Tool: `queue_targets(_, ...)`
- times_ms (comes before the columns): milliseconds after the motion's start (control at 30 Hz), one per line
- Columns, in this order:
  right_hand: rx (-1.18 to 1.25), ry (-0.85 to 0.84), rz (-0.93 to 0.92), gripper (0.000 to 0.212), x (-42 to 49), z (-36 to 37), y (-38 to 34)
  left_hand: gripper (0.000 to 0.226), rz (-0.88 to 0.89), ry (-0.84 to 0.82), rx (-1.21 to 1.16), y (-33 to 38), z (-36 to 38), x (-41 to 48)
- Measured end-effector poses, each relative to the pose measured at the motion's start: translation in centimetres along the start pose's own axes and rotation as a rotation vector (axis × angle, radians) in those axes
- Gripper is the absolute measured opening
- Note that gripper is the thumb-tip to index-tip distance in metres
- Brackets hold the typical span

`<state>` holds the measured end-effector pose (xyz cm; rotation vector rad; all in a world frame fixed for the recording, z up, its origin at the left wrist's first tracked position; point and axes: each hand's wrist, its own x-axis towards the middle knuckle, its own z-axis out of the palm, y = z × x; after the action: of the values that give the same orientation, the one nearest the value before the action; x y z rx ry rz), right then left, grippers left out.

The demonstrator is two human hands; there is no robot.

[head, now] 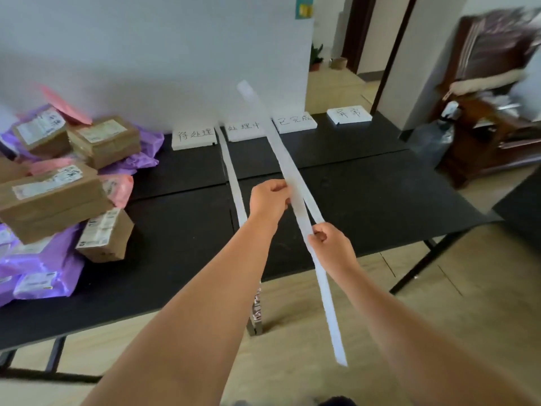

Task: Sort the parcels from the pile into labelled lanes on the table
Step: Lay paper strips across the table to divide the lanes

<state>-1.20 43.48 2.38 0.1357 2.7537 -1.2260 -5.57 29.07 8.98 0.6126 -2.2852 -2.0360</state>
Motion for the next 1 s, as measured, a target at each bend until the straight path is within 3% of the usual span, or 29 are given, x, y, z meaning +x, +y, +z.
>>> queue_targets(167, 0.006, 0.049, 0.040, 0.018, 2.0, -5.1, 4.2, 0.026, -0.003, -0.013, 0.064, 0.3, 7.3, 0.5)
queue_targets(333, 0.034, 0.060, 0.067, 0.019, 4.9, -8.1, 7.0, 0.017, 0.055, -0.041, 0.144, 1.5, 12.9, 2.7)
queue_targets(1000, 0.034, 0.139, 0.152, 0.033, 27.5, -17.1, 10.5, 0.016, 0.142, -0.090, 0.224, 7.8, 30.5, 22.2)
